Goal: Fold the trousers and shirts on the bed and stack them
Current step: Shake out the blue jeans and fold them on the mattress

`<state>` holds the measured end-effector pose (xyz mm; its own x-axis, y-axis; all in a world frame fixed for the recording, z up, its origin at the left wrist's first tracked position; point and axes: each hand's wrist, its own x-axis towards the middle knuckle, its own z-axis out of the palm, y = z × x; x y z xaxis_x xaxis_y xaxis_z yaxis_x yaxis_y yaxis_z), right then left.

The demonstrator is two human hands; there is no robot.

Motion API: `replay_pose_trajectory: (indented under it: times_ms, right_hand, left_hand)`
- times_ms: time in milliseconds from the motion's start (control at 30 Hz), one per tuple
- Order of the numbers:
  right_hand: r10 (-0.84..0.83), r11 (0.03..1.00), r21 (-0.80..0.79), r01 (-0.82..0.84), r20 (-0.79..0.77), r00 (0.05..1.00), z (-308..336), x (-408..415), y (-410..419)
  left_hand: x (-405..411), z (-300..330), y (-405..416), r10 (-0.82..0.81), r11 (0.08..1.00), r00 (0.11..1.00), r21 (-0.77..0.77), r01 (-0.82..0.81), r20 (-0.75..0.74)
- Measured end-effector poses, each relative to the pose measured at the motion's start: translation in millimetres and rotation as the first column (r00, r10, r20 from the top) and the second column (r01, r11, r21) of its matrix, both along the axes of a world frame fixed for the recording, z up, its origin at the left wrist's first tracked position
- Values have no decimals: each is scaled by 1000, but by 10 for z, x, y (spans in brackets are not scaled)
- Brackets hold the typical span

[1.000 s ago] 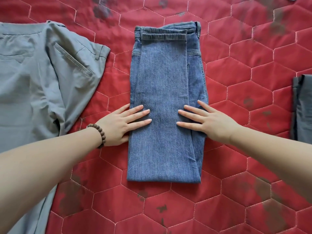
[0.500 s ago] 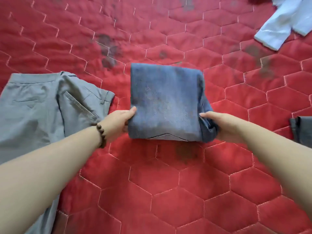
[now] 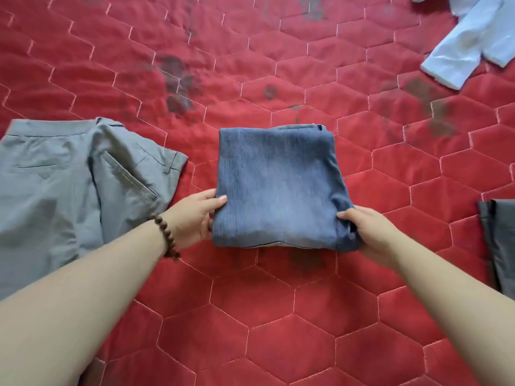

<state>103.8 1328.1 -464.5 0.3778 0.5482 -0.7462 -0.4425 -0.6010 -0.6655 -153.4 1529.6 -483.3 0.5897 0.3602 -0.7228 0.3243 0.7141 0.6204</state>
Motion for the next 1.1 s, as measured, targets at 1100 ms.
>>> replay_pose_trajectory:
  times_ms: [1100]
  right_hand:
    - [268,963,-164,-212,624,734,45,-148,99]
  left_hand:
    - [259,174,-228,371,900,926,270,-342,-63]
